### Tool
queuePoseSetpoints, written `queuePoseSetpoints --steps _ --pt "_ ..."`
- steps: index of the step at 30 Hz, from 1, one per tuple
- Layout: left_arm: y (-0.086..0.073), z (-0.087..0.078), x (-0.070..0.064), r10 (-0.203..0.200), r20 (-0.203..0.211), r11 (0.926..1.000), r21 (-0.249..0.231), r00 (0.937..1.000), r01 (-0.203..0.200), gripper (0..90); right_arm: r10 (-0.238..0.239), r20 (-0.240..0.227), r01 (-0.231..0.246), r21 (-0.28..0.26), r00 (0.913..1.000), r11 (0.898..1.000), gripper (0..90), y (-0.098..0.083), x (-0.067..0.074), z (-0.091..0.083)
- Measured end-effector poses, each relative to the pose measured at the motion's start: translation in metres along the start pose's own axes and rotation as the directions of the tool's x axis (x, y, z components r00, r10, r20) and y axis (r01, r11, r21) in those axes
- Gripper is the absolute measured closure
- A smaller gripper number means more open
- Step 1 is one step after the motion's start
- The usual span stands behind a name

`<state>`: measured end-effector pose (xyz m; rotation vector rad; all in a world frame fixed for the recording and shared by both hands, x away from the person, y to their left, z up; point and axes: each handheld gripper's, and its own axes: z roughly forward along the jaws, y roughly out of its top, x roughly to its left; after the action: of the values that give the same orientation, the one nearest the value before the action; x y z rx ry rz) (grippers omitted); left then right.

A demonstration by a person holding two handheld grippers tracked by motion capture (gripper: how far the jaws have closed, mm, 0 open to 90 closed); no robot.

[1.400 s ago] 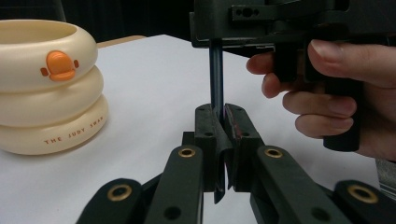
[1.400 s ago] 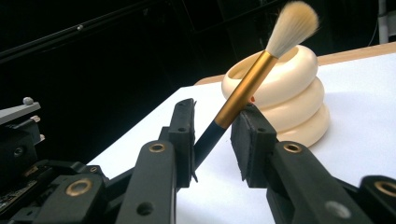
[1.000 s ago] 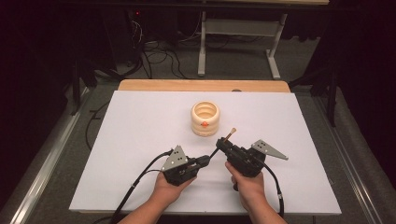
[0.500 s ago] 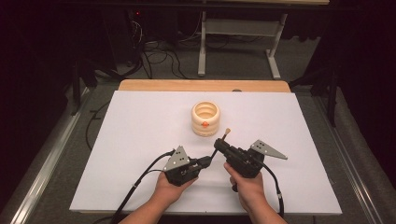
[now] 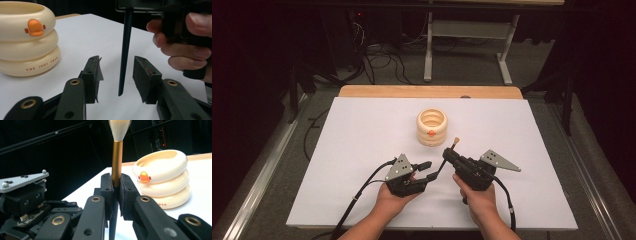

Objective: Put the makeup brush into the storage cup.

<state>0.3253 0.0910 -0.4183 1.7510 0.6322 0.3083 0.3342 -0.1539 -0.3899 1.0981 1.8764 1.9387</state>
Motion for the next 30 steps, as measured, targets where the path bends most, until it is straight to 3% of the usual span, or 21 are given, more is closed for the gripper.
queuePoseSetpoints --steps 7,11,19,30 --pt "0.001 0.000 0.001 -0.008 -0.003 1.0000 -0.003 1.0000 0.008 51.7 -0.082 0.010 0.082 0.018 0.9966 0.997 85.3 0.000 0.006 -0.001" --pt "0.002 -0.001 0.002 -0.011 -0.010 0.9999 -0.003 0.9999 0.011 50.1 -0.105 0.017 0.104 0.027 0.9944 0.994 85.2 0.000 0.009 -0.002" --pt "0.002 -0.002 0.006 -0.010 -0.033 0.9998 0.015 0.9994 0.010 45.5 -0.195 0.051 0.193 0.041 0.9794 0.980 85.2 0.001 0.009 -0.004" --pt "0.003 -0.008 0.014 -0.015 -0.083 0.9996 0.021 0.9965 0.017 40.0 -0.260 0.093 0.257 0.045 0.9611 0.965 85.1 0.005 0.005 -0.011"
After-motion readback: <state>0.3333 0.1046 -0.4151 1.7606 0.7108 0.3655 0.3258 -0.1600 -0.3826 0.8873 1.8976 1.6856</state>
